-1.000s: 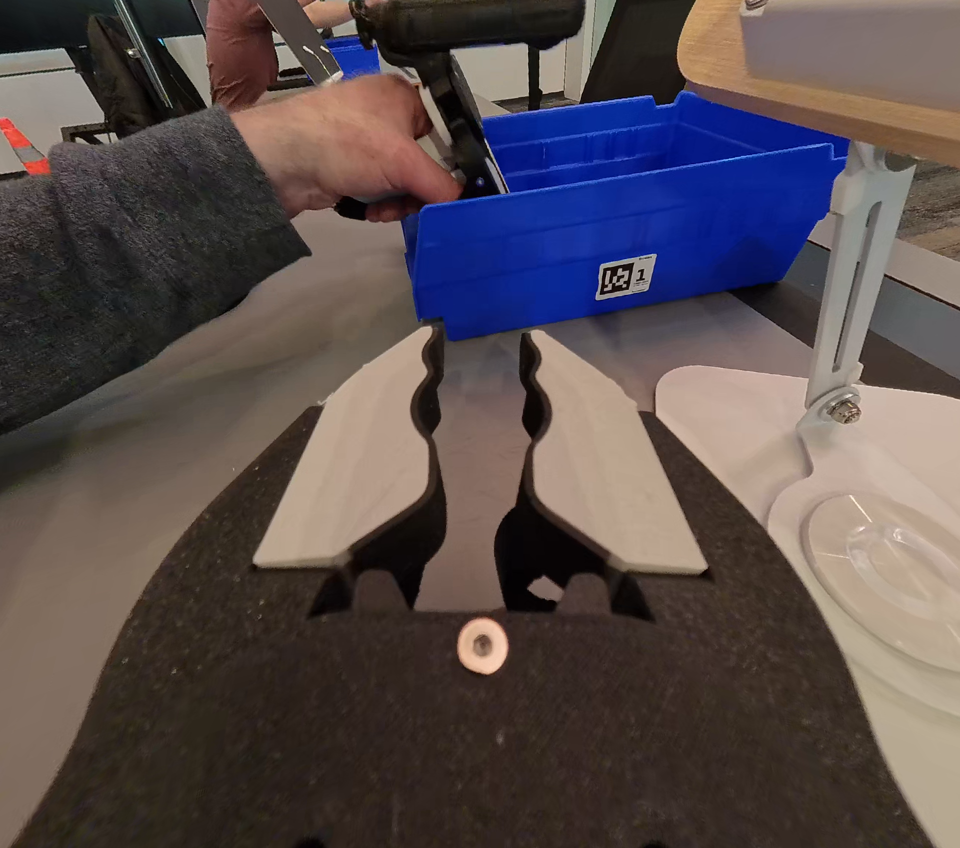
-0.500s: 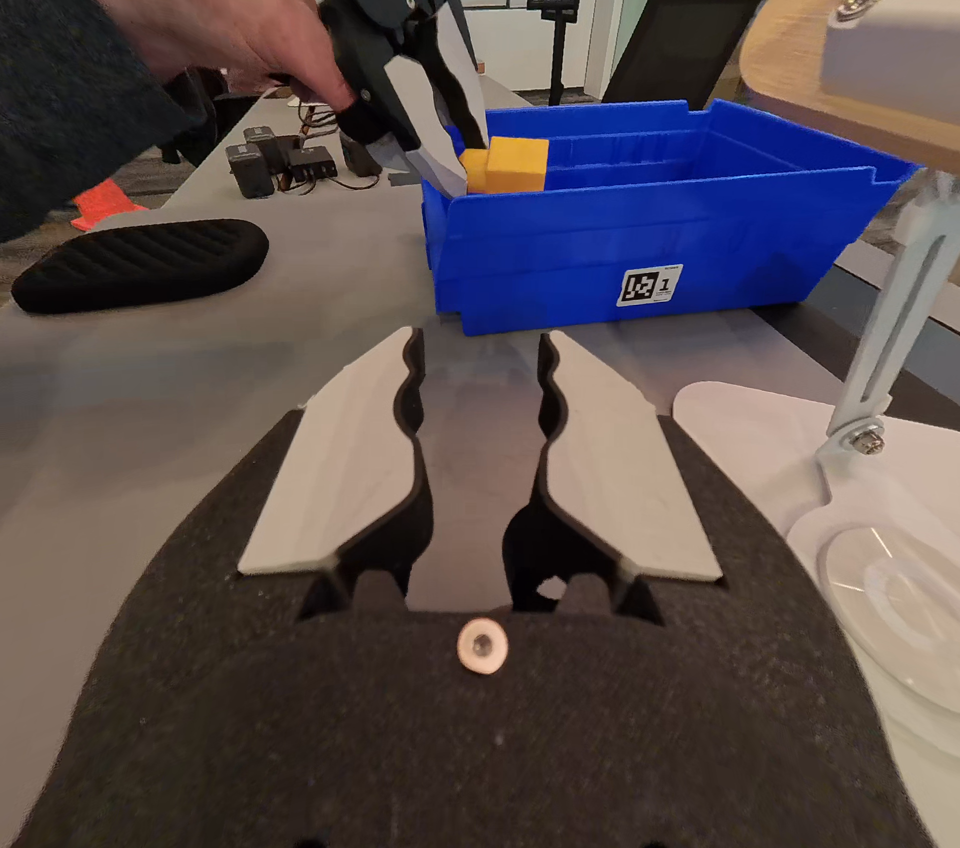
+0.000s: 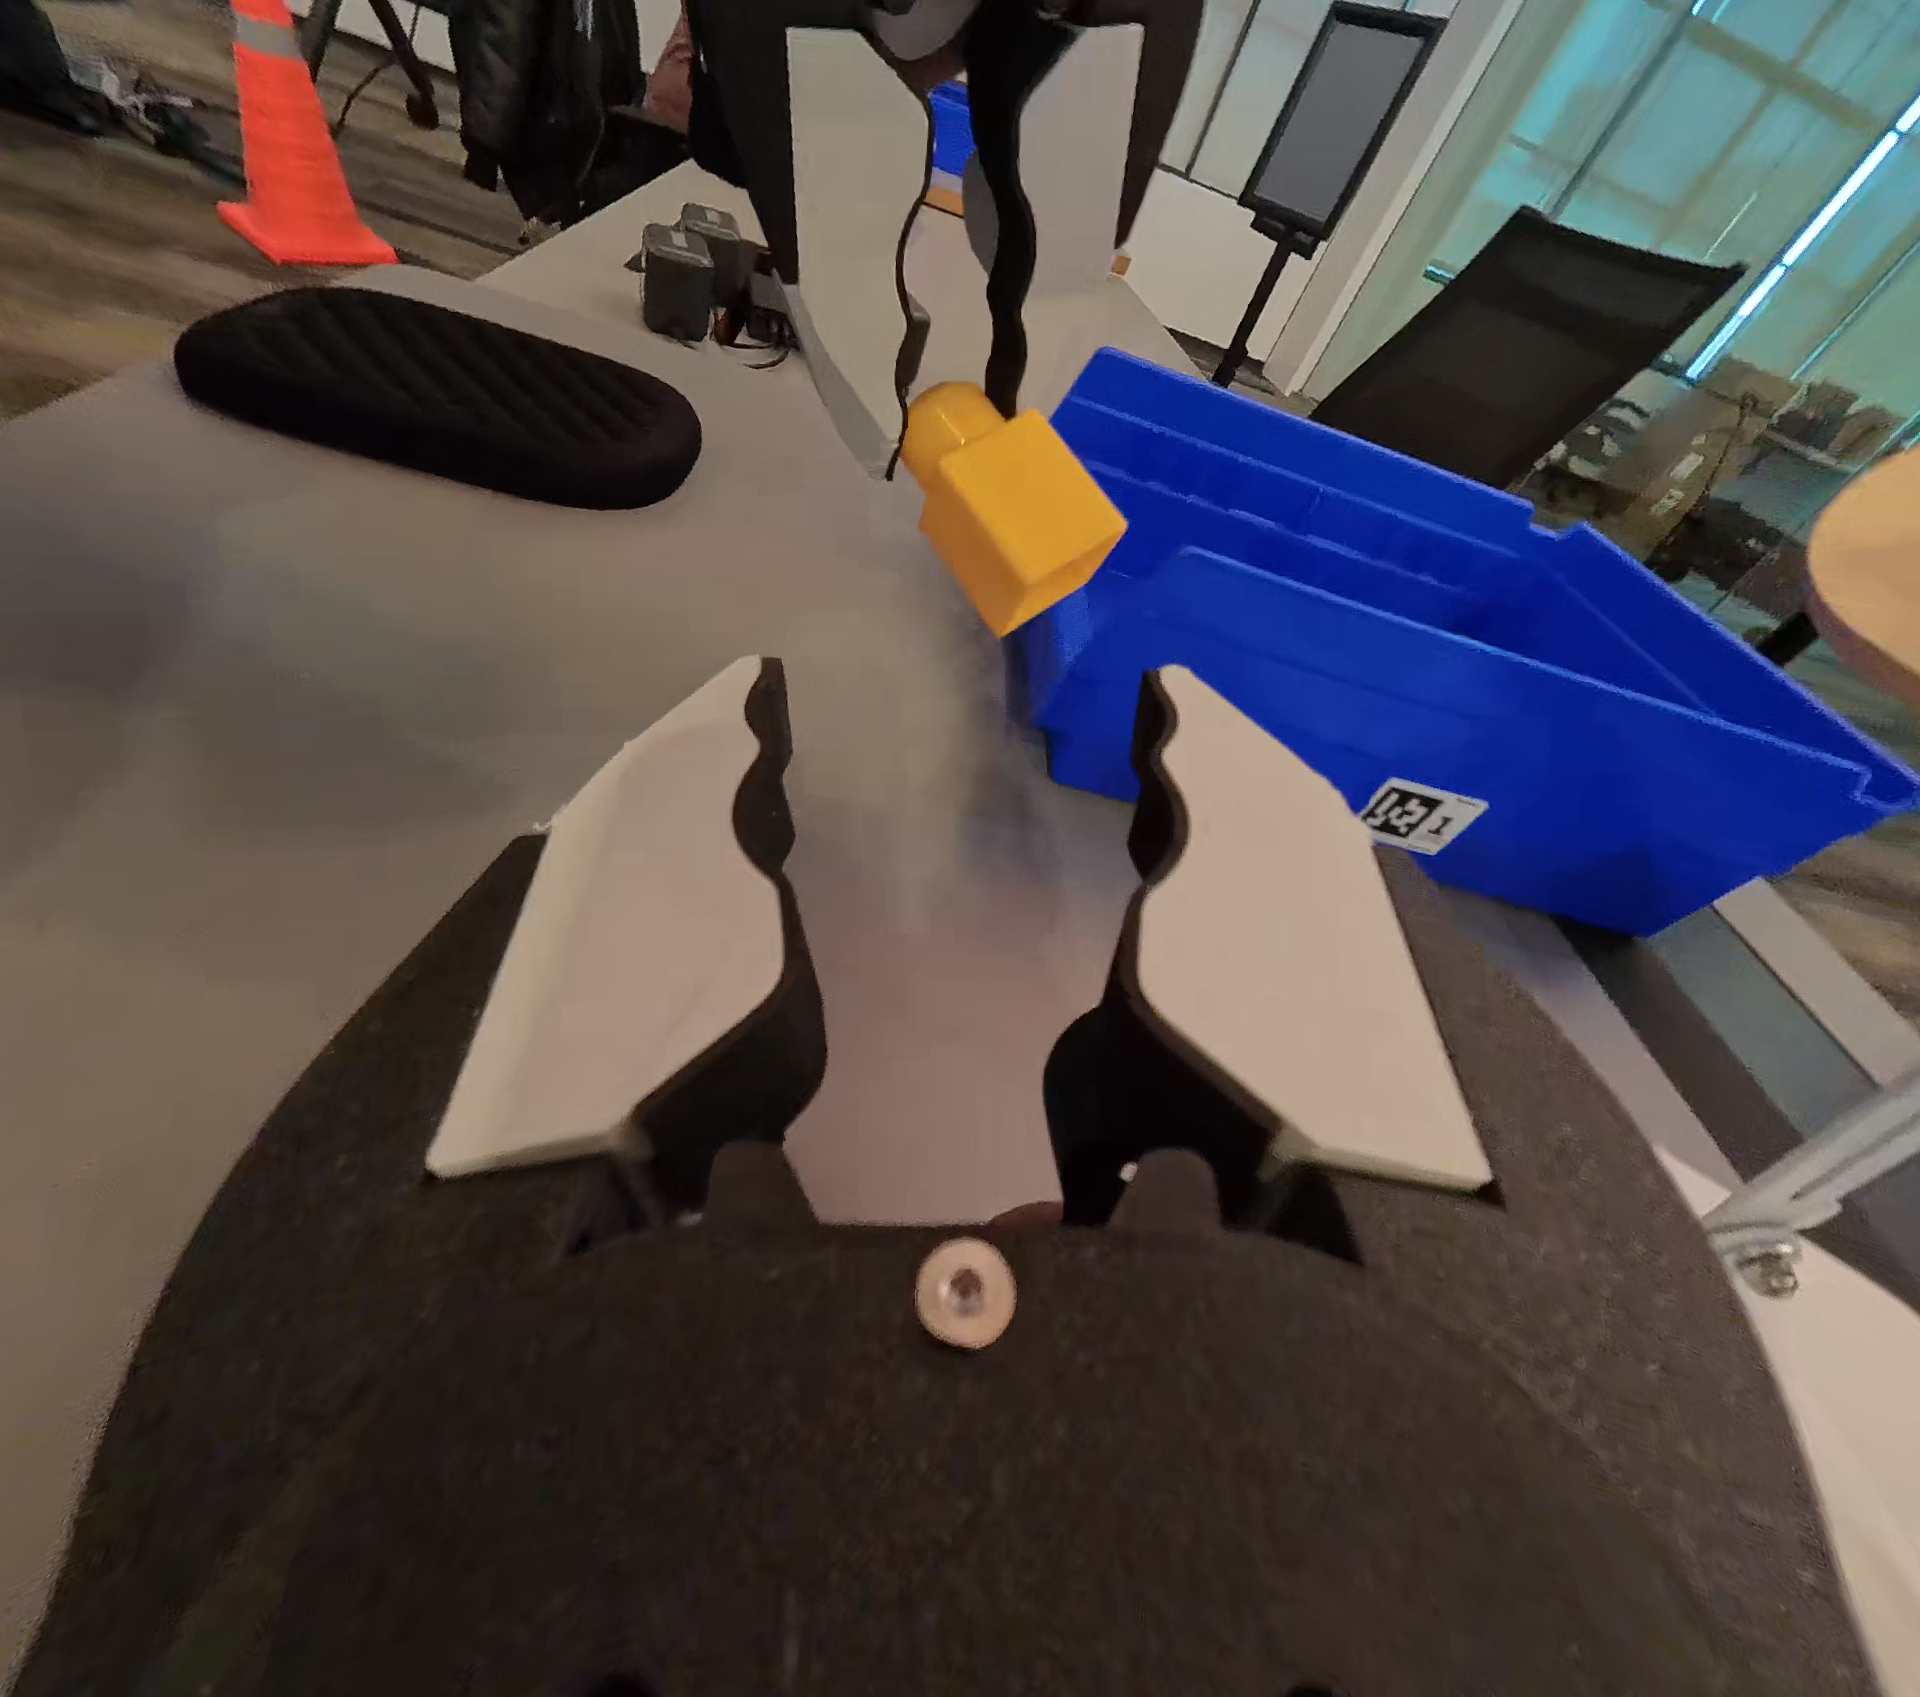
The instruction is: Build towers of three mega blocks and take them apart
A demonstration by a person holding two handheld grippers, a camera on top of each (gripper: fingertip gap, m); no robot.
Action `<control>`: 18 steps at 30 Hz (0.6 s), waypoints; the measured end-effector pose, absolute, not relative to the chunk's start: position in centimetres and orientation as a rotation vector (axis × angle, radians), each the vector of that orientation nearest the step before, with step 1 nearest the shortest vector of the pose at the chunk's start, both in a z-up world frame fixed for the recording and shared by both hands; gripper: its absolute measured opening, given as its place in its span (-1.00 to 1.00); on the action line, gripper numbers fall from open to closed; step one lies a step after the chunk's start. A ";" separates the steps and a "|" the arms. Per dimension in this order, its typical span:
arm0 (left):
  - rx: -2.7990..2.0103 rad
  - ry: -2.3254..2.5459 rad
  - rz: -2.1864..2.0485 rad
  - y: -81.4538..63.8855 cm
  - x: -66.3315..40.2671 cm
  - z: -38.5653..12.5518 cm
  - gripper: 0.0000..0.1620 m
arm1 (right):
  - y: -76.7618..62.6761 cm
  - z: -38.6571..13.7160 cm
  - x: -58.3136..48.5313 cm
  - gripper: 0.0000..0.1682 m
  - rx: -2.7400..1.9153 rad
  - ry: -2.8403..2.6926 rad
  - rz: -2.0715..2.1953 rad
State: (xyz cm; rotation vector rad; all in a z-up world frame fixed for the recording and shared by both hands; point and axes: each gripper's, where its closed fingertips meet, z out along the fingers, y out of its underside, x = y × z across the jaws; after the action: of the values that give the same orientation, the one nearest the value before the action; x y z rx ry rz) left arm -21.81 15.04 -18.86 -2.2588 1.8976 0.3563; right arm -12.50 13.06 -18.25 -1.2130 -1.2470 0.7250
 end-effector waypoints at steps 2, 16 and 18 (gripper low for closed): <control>-2.228 1.969 0.357 14.1 -20.9 -18.9 -0.64 | 12.6 -18.4 -12.9 -0.24 -1.189 -1.279 0.686; -2.006 2.240 0.473 11.2 -15.1 -20.0 -0.64 | 11.8 -20.1 -13.8 -0.33 -1.125 -1.422 0.474; -1.998 2.269 0.478 11.0 -15.0 -20.1 -0.63 | 11.7 -20.2 -13.8 -0.43 -1.105 -1.427 0.454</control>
State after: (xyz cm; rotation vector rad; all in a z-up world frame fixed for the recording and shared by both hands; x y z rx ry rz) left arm -14.98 11.05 -20.13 -1.9979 2.2685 0.4783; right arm -13.83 11.68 -20.18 -1.1050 -1.4269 0.4535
